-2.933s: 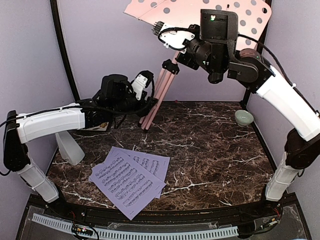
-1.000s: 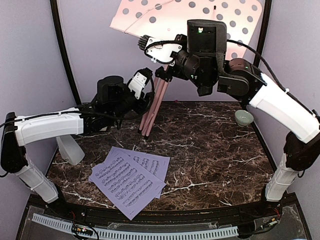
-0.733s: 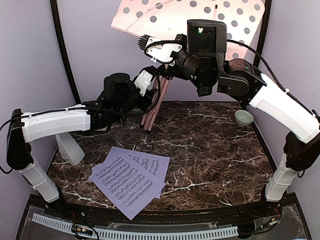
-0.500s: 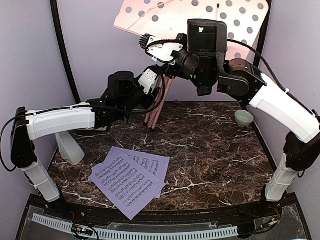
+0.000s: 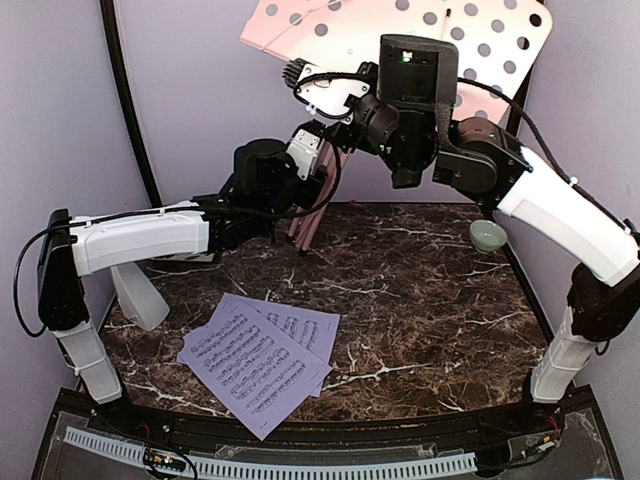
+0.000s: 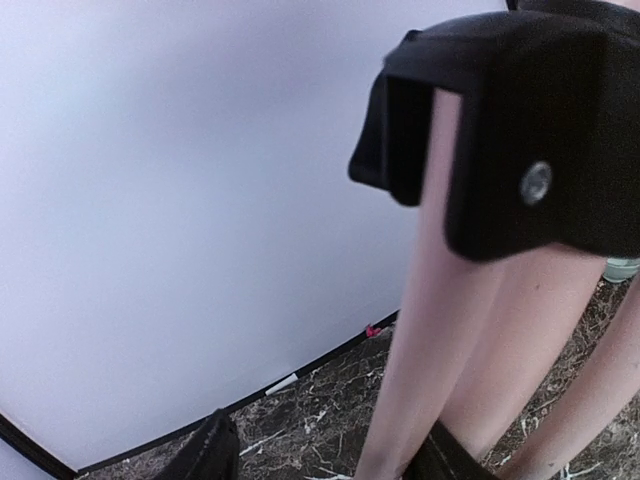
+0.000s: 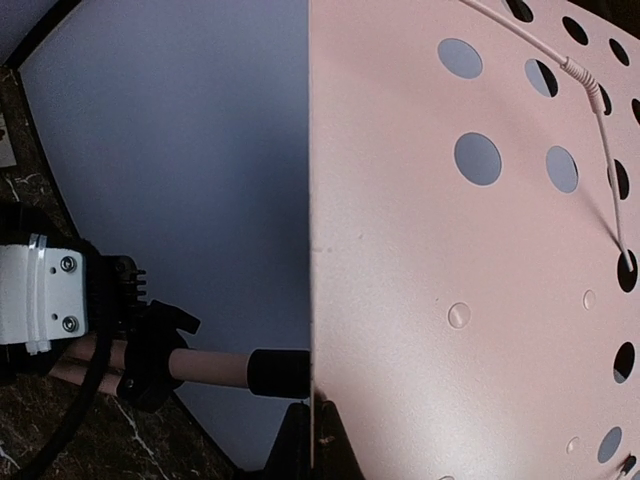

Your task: Set up the instrument practice props

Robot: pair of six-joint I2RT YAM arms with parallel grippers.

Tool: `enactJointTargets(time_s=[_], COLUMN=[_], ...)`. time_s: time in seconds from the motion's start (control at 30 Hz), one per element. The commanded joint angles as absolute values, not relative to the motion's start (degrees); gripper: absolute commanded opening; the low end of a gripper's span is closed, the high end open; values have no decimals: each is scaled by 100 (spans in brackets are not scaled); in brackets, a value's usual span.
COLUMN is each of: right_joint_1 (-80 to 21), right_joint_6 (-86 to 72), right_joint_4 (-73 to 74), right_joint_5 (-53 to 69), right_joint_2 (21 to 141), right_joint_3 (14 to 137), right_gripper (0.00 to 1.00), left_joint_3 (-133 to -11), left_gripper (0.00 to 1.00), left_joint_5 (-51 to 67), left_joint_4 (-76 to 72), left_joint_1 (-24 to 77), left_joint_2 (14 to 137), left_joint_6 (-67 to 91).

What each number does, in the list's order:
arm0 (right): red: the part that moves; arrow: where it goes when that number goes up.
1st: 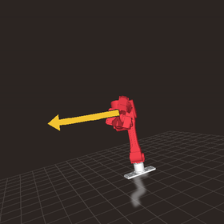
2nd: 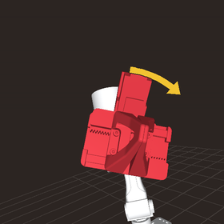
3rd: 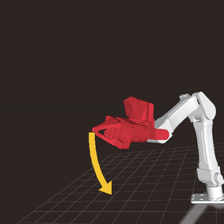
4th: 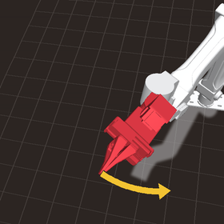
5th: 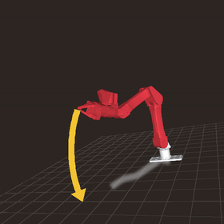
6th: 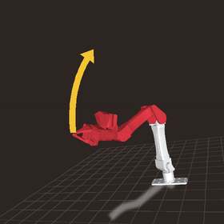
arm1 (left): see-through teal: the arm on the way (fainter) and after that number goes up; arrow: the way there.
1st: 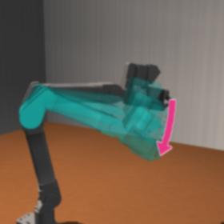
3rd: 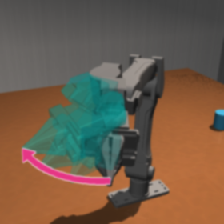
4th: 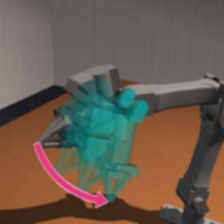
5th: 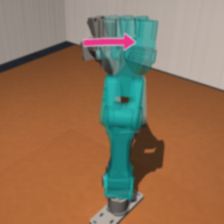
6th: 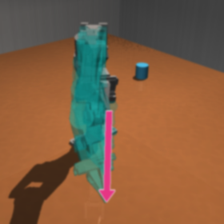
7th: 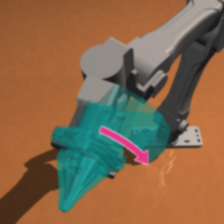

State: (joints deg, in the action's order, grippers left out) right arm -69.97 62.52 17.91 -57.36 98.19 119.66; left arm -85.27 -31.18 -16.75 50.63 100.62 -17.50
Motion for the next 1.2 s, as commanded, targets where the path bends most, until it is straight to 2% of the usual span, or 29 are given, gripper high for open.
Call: enactJointTargets(time_s=[0.0, 0.2, 0.5, 0.7, 1.17], right_joint_1=[-7064, -6991, -6948, -6947, -6962], right_joint_6=[6169, 6292, 6696, 7031, 7653], right_joint_4=[-47, -79, -314, -446, -610], right_joint_5=[-5556, -5529, -5484, -5480, -5344], right_joint_2=[9477, 9399, 9347, 9399, 9386], right_joint_3=[12237, 12225, 12368, 12586, 12988], right_gripper=[0, 0, 0, 0, 0], left_joint_3=[-8624, -8325, -8055, -7822, -6872], left_gripper=[56, 39, 28, 15, 10], left_joint_5=[-3187, -2367, -1930, -1920, -1871], left_joint_4=[-2032, -1973, -1458, -1391, -2253], left_joint_1=[5054, 5054, 5054, 5054, 4923], left_joint_2=[10107, 10048, 10068, 10149, 10293], left_joint_6=[-1192, -2291, -3769, -4524, -5607])
